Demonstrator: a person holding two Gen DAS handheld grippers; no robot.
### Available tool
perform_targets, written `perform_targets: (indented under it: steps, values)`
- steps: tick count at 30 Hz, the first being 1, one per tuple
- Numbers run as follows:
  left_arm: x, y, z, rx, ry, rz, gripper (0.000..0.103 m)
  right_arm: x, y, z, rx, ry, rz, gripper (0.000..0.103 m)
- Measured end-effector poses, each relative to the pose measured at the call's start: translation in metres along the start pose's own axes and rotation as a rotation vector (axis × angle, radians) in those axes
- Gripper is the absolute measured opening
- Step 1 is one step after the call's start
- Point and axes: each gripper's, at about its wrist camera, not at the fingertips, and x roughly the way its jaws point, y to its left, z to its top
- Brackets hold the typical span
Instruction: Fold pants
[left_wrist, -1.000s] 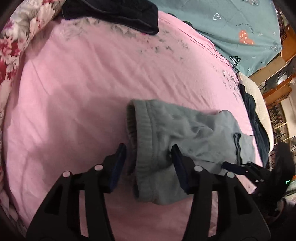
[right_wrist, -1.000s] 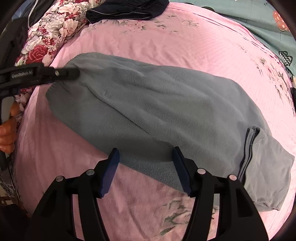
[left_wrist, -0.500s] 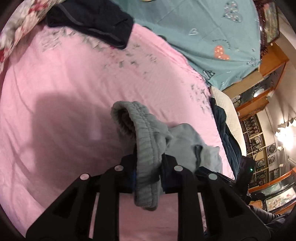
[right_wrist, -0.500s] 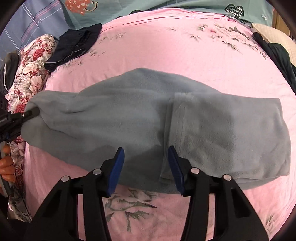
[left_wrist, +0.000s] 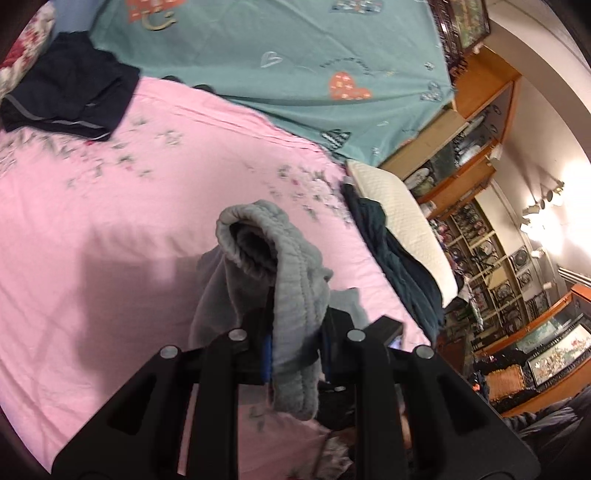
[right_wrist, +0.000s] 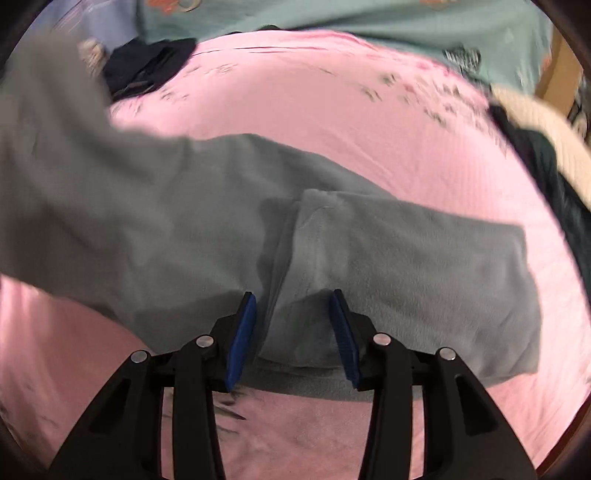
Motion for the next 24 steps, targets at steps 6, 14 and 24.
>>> perform_targets:
  steps: [6, 14, 24]
  values:
    - [0.038, -0.065, 0.009, 0.047, 0.035, -0.069, 0.019, -0.022, -0.044, -0.005, 0.153, -0.025, 0.246, 0.052]
    - [0.155, -0.134, -0.014, 0.128, 0.166, 0.007, 0.02, -0.076, -0.161, -0.034, 0.375, -0.112, 0.279, 0.052]
    - [0.206, -0.174, -0.056, 0.233, 0.16, 0.277, 0.078, -0.089, -0.284, -0.076, 0.525, -0.101, 0.172, 0.052]
